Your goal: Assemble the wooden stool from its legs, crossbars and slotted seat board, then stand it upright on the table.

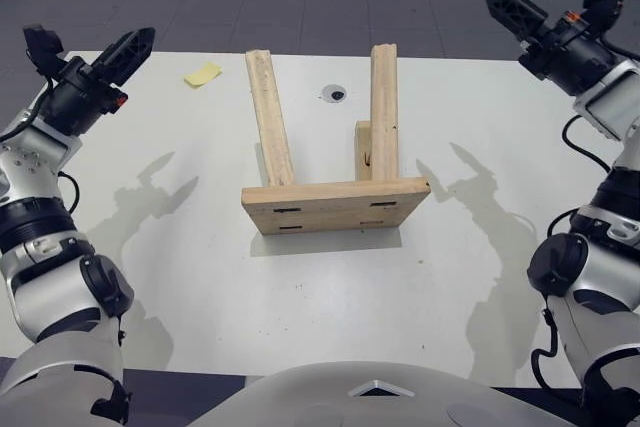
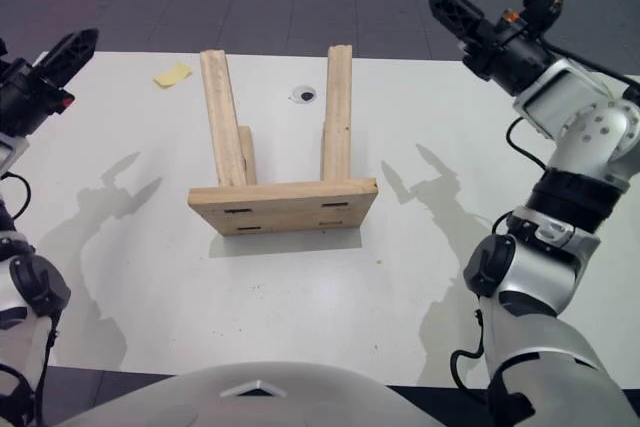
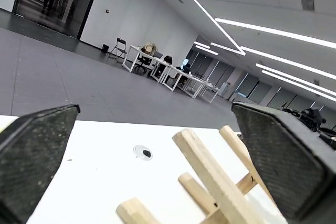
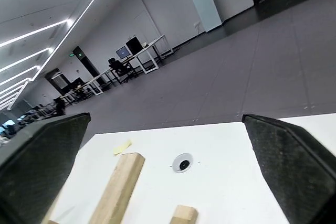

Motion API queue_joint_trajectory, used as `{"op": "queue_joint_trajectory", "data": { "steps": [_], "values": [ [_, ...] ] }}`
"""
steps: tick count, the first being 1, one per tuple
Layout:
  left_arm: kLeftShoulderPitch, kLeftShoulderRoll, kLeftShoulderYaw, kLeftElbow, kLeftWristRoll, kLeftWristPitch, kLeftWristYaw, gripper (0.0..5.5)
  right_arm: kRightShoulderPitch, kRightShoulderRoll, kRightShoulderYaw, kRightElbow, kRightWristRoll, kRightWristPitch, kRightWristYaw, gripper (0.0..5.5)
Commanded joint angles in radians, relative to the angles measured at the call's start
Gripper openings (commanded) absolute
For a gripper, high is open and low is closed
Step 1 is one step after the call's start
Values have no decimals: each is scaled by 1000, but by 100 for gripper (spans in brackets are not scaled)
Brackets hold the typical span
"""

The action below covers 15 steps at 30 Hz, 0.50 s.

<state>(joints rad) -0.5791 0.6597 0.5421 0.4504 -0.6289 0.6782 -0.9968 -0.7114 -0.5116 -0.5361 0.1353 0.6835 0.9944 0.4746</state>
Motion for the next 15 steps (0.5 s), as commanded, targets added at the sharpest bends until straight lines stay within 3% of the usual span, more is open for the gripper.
{"op": "queue_joint_trajectory", "data": {
  "steps": [1, 6, 11, 15],
  "values": [
    [456, 267, -204, -971, 71, 45, -90, 539, 535, -287, 126, -471, -67, -247, 499, 538],
    [558, 335, -248, -1013, 16, 24, -278, 539, 569, -416, 152, -410, 4, -217, 783, 538],
    [568, 319, -296, -1036, 27, 32, -247, 539, 540, -464, 243, -403, 1, -211, 898, 538],
    [531, 307, -354, -1040, 27, 36, -200, 539, 530, -431, 332, -425, -23, -247, 900, 538]
  ]
}}
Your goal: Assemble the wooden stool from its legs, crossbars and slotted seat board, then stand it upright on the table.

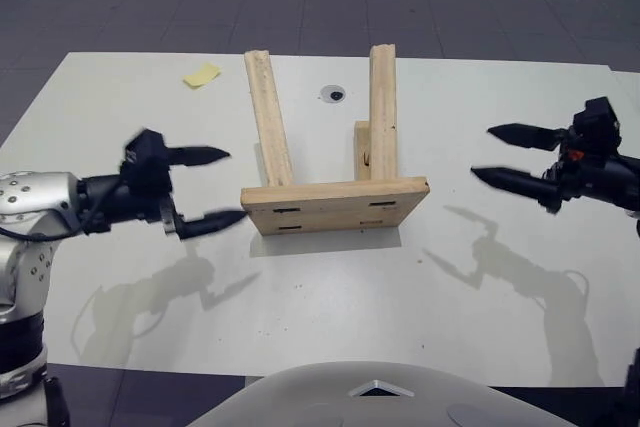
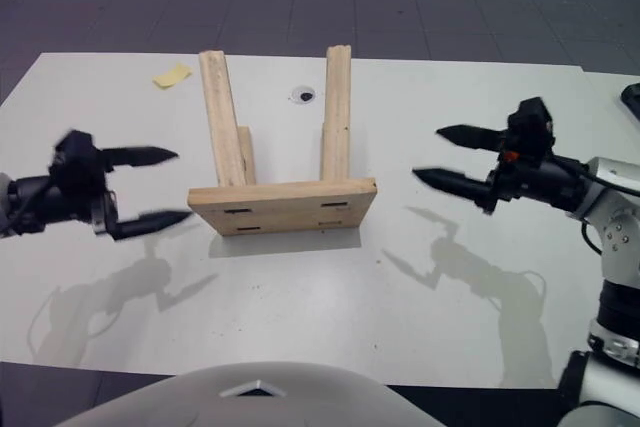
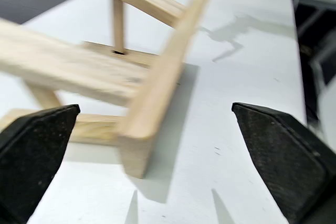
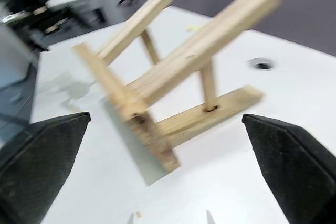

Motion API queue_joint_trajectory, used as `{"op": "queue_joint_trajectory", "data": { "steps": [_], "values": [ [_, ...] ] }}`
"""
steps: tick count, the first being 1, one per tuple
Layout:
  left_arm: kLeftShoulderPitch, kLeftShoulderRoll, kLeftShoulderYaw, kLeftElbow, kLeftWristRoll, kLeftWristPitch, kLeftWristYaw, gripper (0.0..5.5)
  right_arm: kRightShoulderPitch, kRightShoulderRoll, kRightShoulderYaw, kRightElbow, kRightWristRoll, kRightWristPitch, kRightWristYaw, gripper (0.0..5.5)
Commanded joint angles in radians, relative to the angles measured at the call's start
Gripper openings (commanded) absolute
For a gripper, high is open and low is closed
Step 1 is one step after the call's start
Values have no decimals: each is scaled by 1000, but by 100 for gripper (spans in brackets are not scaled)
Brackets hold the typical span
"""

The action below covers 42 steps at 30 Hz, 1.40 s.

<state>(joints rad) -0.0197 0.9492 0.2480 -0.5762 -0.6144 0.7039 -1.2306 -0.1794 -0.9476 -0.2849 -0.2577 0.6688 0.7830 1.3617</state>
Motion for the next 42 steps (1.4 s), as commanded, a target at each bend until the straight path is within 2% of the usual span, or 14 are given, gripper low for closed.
{"op": "queue_joint_trajectory", "data": {
  "steps": [1, 15, 28, 37, 42],
  "values": [
    [-46, 12, -81, -3, 21, 11, 51, 539, -4, 16, 99, -34, -10, -42, 4, 538],
    [-84, -10, -178, 85, 5, 9, 134, 539, -44, 95, 230, 49, -53, -130, -77, 538],
    [-97, -47, -193, 128, -41, 31, 152, 329, -90, 119, 288, 98, -60, -132, -91, 336],
    [-74, -16, -173, 164, -96, 68, 105, 191, -86, 113, 285, -1, 18, -32, -110, 205],
    [-127, 0, -163, 192, -171, 123, 25, 188, -103, 69, 300, -148, 94, 132, -136, 197]
  ]
}}
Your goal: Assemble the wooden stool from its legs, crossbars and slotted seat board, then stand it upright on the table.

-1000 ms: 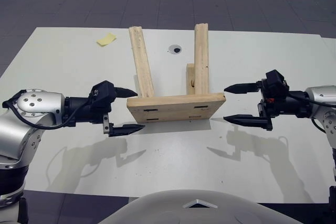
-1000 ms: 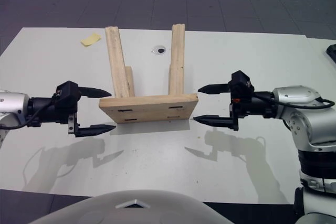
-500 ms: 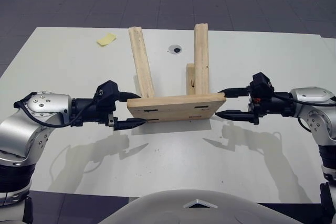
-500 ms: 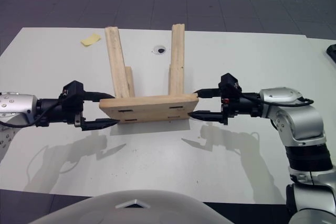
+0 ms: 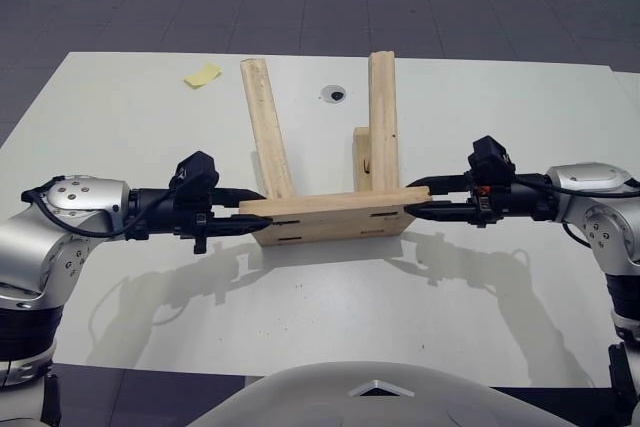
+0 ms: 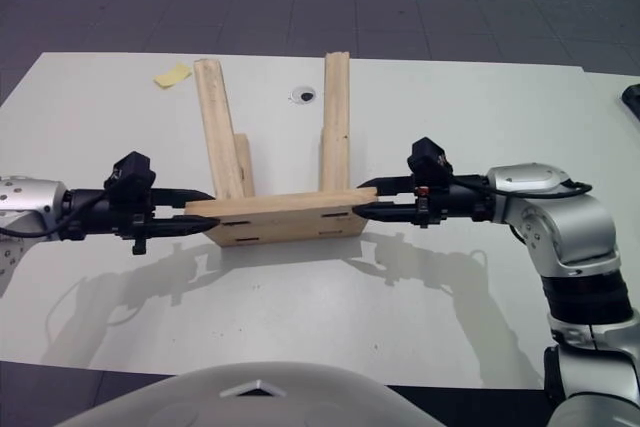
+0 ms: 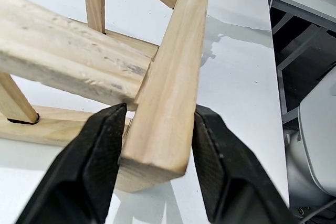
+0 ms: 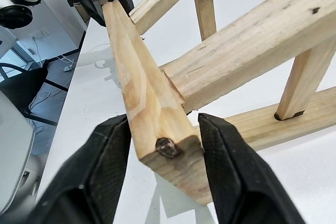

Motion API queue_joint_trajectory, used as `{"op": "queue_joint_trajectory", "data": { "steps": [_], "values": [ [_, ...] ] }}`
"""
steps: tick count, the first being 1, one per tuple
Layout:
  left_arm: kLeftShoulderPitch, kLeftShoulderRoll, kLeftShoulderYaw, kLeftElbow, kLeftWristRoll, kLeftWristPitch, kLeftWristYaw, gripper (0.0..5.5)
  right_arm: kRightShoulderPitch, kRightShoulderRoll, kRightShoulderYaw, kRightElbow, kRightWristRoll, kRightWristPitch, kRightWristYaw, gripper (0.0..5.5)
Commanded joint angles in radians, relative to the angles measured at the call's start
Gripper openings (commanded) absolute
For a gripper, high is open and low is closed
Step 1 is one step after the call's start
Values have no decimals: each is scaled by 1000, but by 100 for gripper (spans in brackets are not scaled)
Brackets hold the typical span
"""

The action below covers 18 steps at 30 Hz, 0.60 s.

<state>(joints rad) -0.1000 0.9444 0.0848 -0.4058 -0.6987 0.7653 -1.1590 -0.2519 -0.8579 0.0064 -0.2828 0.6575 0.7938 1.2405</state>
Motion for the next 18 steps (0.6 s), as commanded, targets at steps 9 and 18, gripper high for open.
{"op": "queue_joint_trajectory", "data": {
  "steps": [9, 18],
  "values": [
    [-478, -81, 39, 203, -450, 454, -90, 188, -591, 84, -79, 11, 514, 763, -102, 180],
    [-745, -344, 137, 474, -521, 638, 104, 182, -640, 206, -57, 257, 1072, 628, -700, 179]
  ]
}}
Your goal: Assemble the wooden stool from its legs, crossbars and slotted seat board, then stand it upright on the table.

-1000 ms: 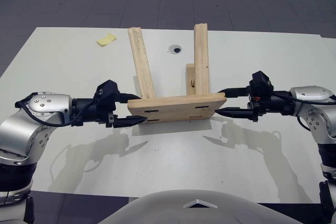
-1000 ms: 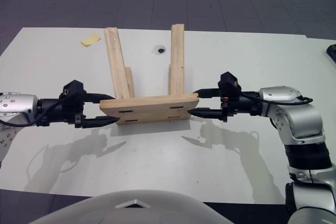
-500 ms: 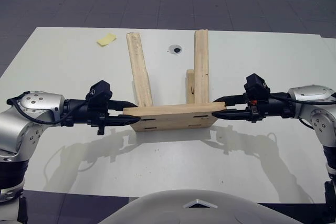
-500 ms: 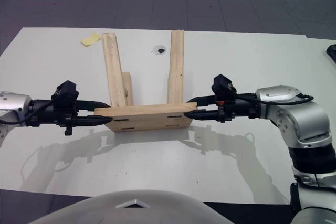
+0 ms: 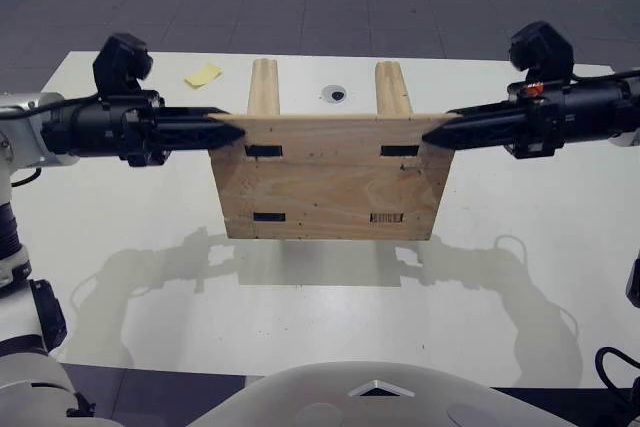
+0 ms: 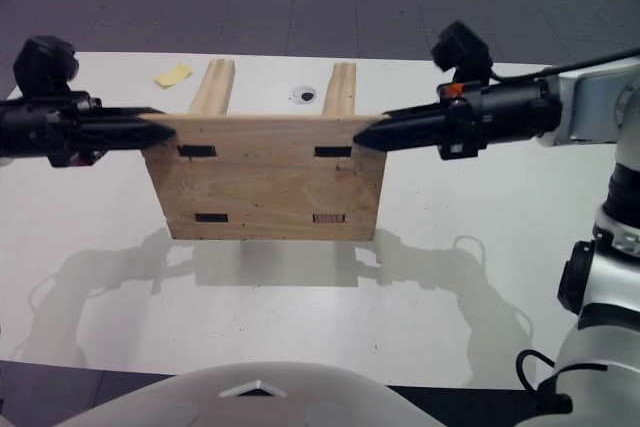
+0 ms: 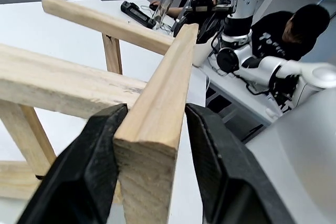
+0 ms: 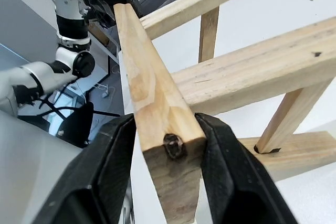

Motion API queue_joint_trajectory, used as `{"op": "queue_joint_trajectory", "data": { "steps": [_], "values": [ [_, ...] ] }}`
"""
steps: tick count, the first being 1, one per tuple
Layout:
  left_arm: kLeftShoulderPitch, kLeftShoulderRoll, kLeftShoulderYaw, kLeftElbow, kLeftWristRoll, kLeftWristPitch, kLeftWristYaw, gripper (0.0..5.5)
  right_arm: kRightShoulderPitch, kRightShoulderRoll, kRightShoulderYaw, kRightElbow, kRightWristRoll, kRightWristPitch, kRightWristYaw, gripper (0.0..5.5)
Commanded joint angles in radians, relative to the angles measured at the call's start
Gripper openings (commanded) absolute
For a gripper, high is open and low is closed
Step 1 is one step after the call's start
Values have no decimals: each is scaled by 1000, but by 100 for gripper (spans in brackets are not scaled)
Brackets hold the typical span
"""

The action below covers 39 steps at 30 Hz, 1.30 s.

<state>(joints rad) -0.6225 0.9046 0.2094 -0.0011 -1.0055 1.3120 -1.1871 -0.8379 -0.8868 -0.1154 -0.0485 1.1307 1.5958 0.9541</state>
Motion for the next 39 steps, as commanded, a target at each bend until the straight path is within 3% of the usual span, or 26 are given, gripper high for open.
{"op": "queue_joint_trajectory", "data": {
  "steps": [1, 4, 14, 21, 25, 26, 30, 34, 39],
  "values": [
    [-227, -341, 30, 102, -201, 91, 171, 182, -21, 243, 107, 27, 715, -264, -545, 179],
    [-219, -436, 79, 198, -150, 73, 278, 182, 18, 361, 129, 66, 838, -401, -801, 179],
    [-340, -578, 177, 490, -1, 38, 544, 172, 57, 787, -54, 67, 841, -667, -1433, 178],
    [-431, -614, 211, 735, 95, -99, 686, 164, 24, 956, -125, 89, 841, -839, -1715, 160],
    [-460, -604, 206, 851, 163, -236, 658, 164, 24, 973, -114, 126, 822, -961, -1797, 157],
    [-468, -602, 206, 877, 182, -276, 651, 200, 20, 980, -118, 137, 809, -986, -1801, 157],
    [-504, -603, 259, 977, 212, -405, 652, 259, 15, 998, -137, 182, 721, -1050, -1787, 145],
    [-516, -605, 335, 1033, 181, -482, 658, 326, 17, 1015, -181, 218, 632, -1120, -1721, 230],
    [-469, -622, 366, 924, 146, -510, 605, 405, 46, 1001, -197, 168, 576, -1119, -1566, 307]
  ]
}}
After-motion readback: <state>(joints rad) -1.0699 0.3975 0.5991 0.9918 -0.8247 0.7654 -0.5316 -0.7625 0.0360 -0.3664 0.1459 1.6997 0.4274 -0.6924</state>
